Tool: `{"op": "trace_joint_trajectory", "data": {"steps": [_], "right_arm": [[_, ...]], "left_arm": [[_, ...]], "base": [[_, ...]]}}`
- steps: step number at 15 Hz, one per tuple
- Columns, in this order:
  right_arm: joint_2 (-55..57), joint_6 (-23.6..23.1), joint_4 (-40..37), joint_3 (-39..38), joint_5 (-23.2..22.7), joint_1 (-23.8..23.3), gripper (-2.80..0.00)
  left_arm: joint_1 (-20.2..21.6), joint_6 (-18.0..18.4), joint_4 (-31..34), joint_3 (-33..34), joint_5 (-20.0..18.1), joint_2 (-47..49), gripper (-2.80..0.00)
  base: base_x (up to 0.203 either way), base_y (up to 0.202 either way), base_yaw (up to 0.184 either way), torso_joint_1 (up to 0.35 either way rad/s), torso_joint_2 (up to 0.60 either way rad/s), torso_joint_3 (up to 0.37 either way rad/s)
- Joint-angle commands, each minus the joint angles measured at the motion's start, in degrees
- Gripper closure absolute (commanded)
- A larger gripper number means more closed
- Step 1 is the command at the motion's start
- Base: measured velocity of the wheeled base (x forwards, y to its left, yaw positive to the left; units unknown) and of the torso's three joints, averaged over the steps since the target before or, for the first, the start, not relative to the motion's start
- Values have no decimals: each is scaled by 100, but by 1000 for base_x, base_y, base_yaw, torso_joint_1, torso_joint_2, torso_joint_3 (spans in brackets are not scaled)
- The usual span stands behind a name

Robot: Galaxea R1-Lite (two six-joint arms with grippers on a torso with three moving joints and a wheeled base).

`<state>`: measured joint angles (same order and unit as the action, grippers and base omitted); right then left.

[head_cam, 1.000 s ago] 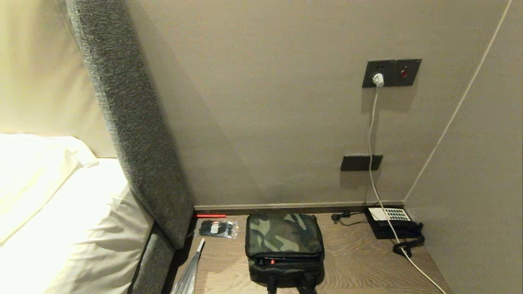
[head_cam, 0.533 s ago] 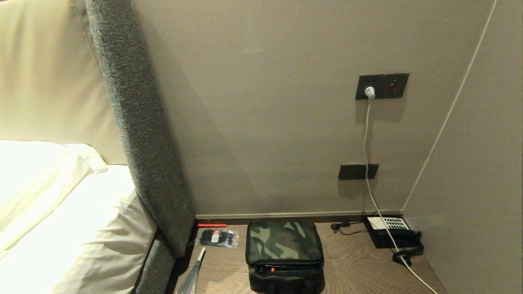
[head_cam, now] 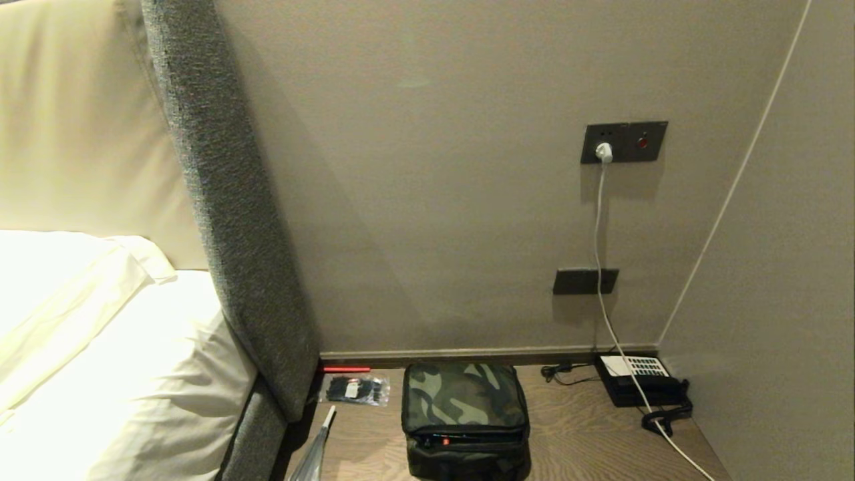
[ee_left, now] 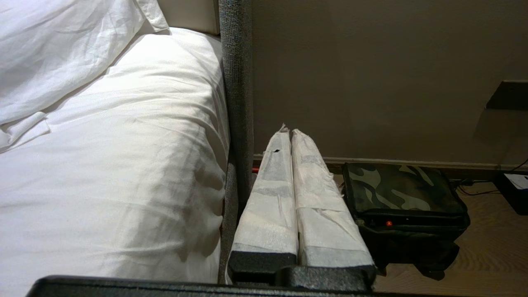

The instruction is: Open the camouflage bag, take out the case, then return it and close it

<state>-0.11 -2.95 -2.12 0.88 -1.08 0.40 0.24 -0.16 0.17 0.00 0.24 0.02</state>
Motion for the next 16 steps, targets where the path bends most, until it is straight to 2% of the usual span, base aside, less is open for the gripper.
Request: {"op": "trace_joint_trajectory", "data": {"steps": [1, 16], "right_arm": [[11, -4, 1, 0, -7, -3, 0], [11, 23, 89, -35, 37, -5, 0]], "left_arm": [[2, -2, 1, 18, 2, -11, 0], [2, -2, 1, 18, 2, -11, 0]], "base": [[0, 0, 0, 0, 0, 0], [0, 0, 0, 0, 0, 0]]}}
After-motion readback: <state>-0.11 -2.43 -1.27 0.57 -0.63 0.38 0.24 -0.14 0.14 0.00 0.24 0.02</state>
